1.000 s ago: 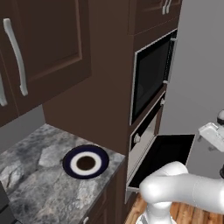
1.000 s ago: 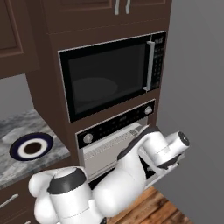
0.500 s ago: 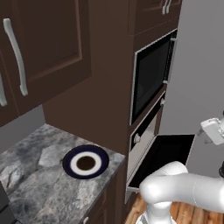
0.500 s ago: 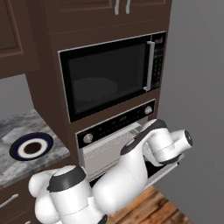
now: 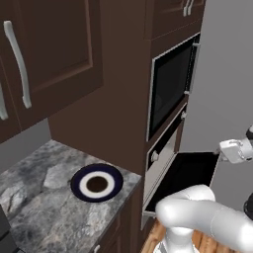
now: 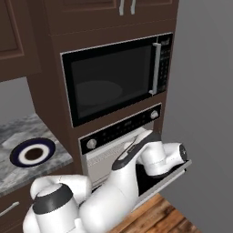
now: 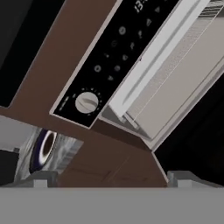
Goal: Take the baked cake out of the oven and place it on the plate for cooling. Then close the oven door.
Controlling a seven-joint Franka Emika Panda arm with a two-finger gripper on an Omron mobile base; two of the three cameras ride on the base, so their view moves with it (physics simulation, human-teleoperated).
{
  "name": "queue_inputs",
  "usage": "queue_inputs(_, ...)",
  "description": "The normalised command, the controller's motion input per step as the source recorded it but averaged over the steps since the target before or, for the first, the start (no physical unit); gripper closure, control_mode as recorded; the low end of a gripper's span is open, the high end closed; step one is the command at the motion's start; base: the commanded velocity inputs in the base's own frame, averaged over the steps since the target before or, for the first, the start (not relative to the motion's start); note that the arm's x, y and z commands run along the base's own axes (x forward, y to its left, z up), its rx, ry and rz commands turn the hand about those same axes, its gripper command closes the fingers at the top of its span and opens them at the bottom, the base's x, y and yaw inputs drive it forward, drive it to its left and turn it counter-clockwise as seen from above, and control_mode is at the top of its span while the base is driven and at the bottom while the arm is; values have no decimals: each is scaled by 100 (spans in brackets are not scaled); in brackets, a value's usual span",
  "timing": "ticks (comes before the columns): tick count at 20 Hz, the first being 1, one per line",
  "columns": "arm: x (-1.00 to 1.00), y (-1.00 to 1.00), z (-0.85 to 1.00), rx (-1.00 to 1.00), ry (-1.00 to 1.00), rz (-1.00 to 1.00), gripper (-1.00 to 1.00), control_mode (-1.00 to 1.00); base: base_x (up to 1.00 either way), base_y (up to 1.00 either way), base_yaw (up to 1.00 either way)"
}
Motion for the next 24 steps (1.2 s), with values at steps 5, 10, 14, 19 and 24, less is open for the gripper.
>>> queue_inputs(5,4,24,0,15,9,0,-100,-100,0,0,0)
queue_inputs(10,22,5,0,23,31,0,-100,-100,0,0,0)
queue_inputs(14,27,0,-12,30,25,2,-100,-100,0,0,0)
queue_inputs(19,16,5,-29,21,1,2,-100,-100,0,0,0)
queue_inputs(24,11,13,-30,9,-6,3,-100,-100,0,0,0)
